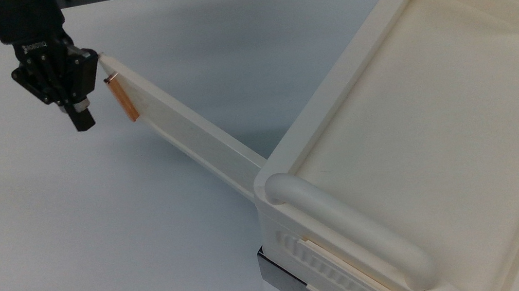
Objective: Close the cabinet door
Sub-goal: 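Push the door's free end with the gripper, swinging it toward the cabinet body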
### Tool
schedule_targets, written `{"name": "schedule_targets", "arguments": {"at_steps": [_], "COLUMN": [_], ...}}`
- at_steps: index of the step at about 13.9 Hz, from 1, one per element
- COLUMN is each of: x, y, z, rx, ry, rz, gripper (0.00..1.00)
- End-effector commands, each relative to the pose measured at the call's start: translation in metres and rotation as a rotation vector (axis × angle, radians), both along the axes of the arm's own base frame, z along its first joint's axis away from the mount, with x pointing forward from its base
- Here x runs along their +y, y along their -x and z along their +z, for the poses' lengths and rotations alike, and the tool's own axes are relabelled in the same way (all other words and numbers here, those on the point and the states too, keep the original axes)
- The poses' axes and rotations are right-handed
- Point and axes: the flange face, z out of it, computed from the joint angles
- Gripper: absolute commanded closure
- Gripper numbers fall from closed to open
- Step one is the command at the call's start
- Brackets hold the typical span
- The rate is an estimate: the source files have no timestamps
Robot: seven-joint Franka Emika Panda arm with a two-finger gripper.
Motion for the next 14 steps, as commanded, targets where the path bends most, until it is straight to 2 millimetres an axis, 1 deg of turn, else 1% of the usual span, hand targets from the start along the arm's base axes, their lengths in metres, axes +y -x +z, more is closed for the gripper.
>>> {"name": "schedule_targets", "arguments": {"at_steps": [1,4,5,6,8,12,14], "x": [0.020,0.034,0.048,0.066,0.085,0.116,0.141], "y": [0.039,0.052,0.051,0.048,0.044,0.041,0.040], "z": [0.012,0.015,0.014,0.012,0.011,0.013,0.011], "rx": [0.116,0.188,0.198,0.199,0.194,0.189,0.188], "ry": [-0.011,-0.020,-0.020,-0.022,-0.022,-0.022,-0.038], "rz": [0.175,0.284,0.315,0.344,0.370,0.422,0.461], "gripper": [1.00,1.00,1.00,1.00,1.00,1.00,1.00]}}
